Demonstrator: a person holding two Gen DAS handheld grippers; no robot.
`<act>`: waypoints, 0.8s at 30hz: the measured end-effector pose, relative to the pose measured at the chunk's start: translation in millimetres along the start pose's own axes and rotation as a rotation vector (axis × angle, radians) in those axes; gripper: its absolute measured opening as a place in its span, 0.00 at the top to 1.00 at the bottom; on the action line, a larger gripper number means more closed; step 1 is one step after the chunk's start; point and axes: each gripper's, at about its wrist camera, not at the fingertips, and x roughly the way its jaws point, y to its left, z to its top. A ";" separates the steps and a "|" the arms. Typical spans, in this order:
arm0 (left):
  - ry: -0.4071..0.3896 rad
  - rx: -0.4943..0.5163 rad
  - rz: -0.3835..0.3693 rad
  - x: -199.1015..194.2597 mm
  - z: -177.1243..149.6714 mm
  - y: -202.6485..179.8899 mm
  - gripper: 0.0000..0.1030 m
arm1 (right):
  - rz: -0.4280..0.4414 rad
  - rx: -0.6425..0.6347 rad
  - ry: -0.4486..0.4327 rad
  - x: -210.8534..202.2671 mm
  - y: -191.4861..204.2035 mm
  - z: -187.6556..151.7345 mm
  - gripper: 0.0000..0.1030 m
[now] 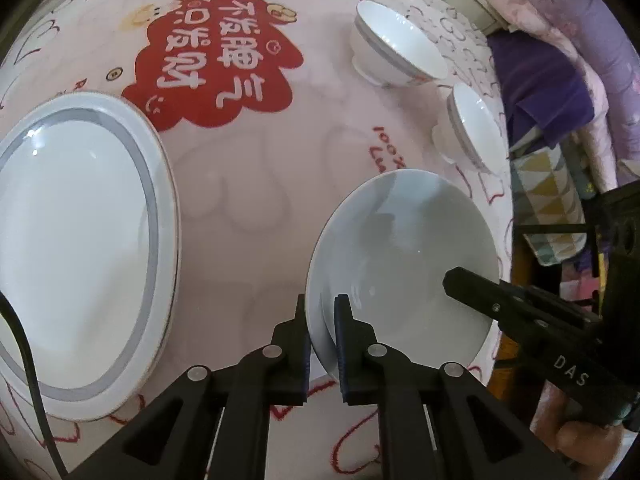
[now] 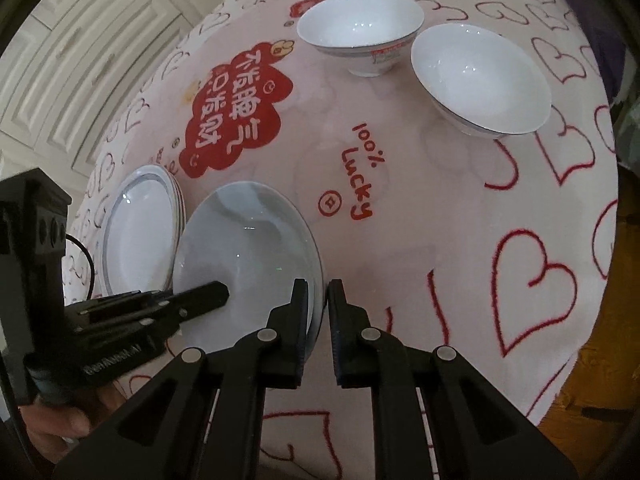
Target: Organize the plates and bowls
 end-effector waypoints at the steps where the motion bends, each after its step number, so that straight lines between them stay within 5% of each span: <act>1: 0.000 -0.004 0.005 1.6 -0.9 0.8 0.94 | 0.002 0.003 0.015 3.2 -1.4 -2.0 0.90; 18: 0.000 0.018 0.045 11.4 -1.0 -6.4 0.89 | 0.018 0.051 0.065 14.5 -12.5 -2.7 0.86; 21: 0.003 0.014 0.058 8.9 -0.2 -5.5 0.82 | 0.013 0.057 0.058 12.7 -13.9 -3.9 0.64; 23: -0.001 0.013 0.079 5.8 0.2 -4.4 0.70 | 0.009 0.060 0.040 9.0 -16.2 -3.6 0.35; 24: -0.005 0.013 0.086 3.7 0.6 -3.8 0.60 | 0.010 0.068 0.023 5.4 -18.0 -3.5 0.32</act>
